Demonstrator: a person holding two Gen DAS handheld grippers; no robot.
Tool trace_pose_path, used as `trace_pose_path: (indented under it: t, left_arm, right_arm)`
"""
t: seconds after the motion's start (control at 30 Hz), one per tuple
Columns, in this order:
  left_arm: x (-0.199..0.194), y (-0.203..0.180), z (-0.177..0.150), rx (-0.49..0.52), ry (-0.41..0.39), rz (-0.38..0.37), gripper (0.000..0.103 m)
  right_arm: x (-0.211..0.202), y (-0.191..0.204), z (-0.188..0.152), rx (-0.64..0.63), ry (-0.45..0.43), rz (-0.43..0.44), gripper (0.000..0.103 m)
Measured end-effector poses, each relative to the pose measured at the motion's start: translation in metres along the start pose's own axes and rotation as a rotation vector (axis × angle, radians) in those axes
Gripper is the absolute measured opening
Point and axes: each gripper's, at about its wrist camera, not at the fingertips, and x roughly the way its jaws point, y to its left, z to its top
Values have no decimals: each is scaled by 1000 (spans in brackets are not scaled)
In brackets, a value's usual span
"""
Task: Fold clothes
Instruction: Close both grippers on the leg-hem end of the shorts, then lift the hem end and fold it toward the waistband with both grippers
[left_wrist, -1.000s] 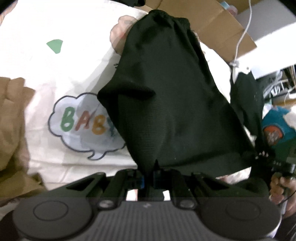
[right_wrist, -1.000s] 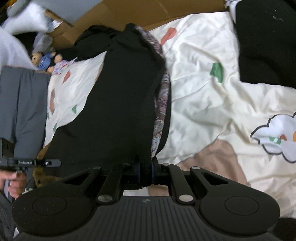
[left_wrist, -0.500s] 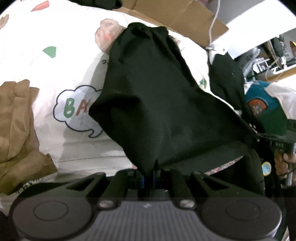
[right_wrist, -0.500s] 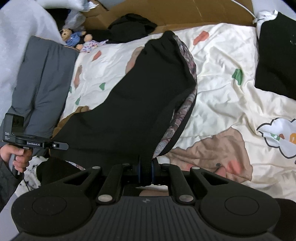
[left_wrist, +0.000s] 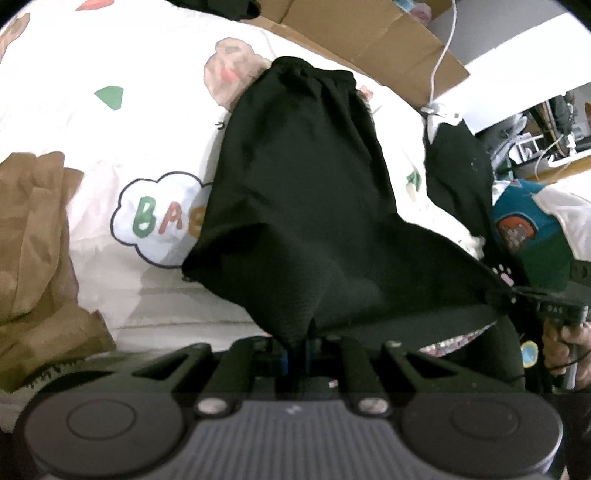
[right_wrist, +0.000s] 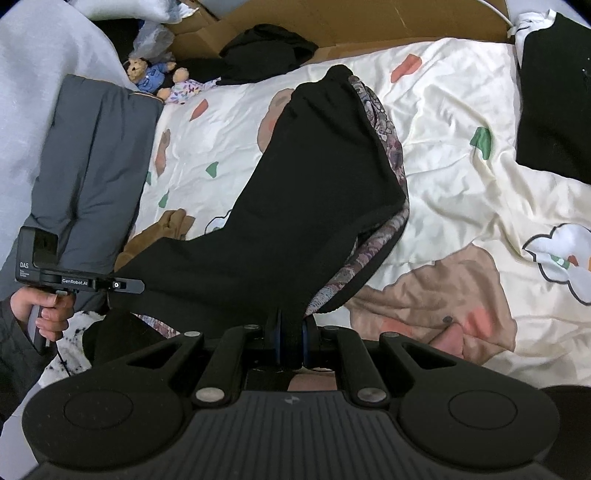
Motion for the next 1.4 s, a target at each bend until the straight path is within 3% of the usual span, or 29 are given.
trace_pose_path:
  t: [0.7,1.4]
  left_arm:
    - [16,27,69,-53,-28,-62,8]
    - [45,45,138,-108,-82,-59,8]
  right_arm:
    - [34,-27,63,114,-67,-5,11]
    - [72,-66,114,232,-152,-21,11]
